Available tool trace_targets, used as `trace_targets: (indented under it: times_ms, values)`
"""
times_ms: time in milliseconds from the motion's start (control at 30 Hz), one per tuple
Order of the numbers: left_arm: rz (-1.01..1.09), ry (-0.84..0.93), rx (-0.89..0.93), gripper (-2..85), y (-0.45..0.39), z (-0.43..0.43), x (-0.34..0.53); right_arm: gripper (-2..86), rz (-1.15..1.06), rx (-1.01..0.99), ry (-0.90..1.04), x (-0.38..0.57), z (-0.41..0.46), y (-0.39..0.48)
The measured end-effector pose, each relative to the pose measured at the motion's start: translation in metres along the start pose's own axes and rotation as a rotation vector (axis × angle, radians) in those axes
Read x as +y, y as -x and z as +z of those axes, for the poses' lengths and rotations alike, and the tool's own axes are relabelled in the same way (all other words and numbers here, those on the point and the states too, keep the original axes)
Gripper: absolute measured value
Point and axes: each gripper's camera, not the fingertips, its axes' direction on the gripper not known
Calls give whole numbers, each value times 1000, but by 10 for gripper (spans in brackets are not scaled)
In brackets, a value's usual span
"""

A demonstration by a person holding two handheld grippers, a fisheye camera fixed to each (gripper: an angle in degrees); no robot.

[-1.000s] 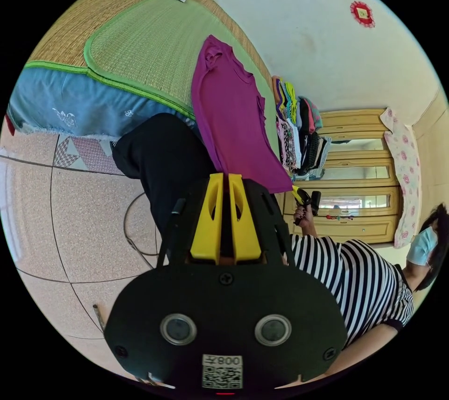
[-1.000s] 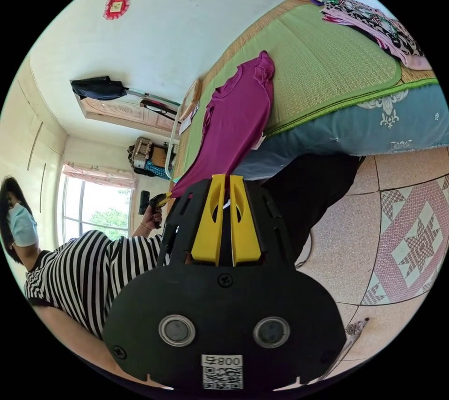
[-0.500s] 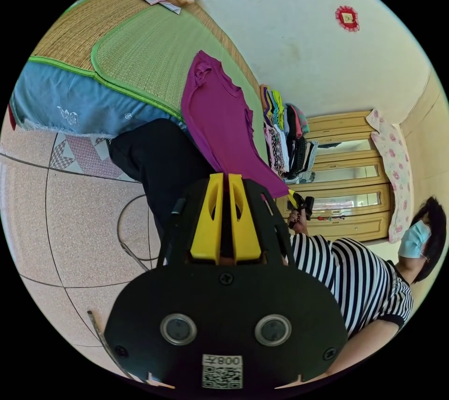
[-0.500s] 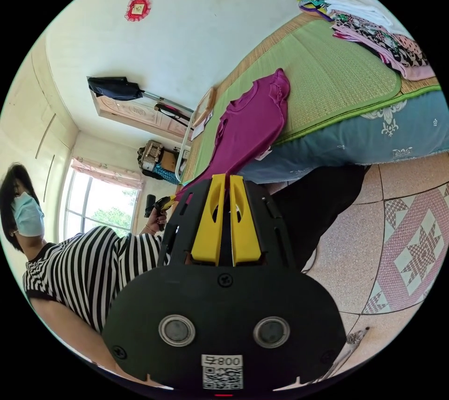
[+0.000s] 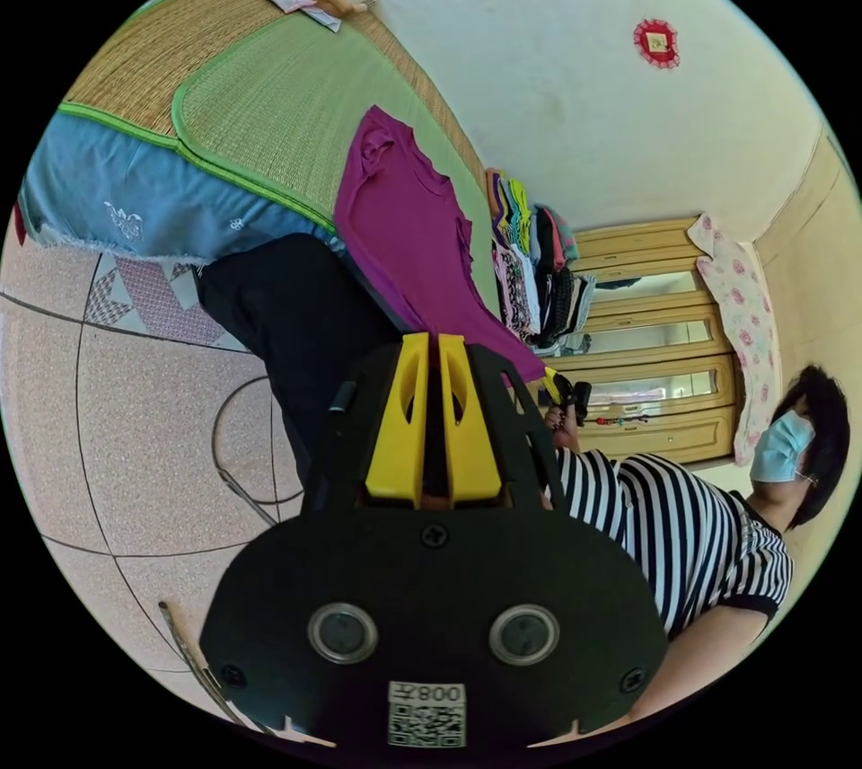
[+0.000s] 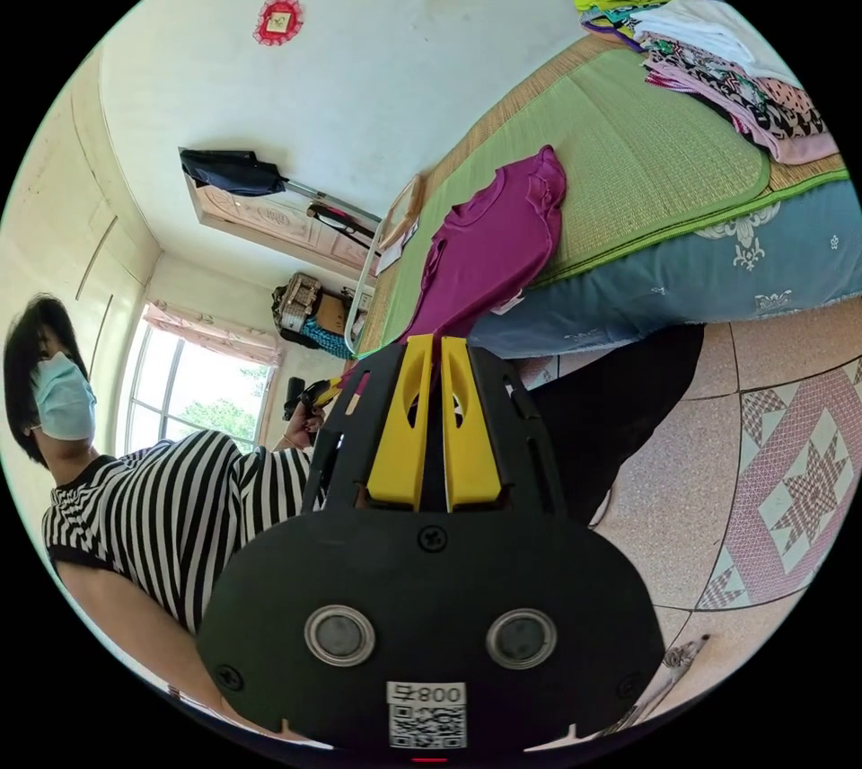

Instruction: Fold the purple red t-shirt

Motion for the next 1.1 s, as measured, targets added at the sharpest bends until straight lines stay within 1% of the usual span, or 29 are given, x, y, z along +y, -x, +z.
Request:
trace_targets:
  times_ms: [333,700,900,1100]
  values:
    - [1,-16,38,22,-18,-6,13,16,-4,-10,-17,14,-2,16]
    - [86,-66,71,21,-60,-16,-13,15,-59,-18,-34,-1,-2,54]
    - [105,-87,115,20,-79,-24,-12,15,-56,-46,-77,6,-13,73]
    - [124,-92,133,18,-97,-26,-11,15,-68,-38,-61,6,-16,95]
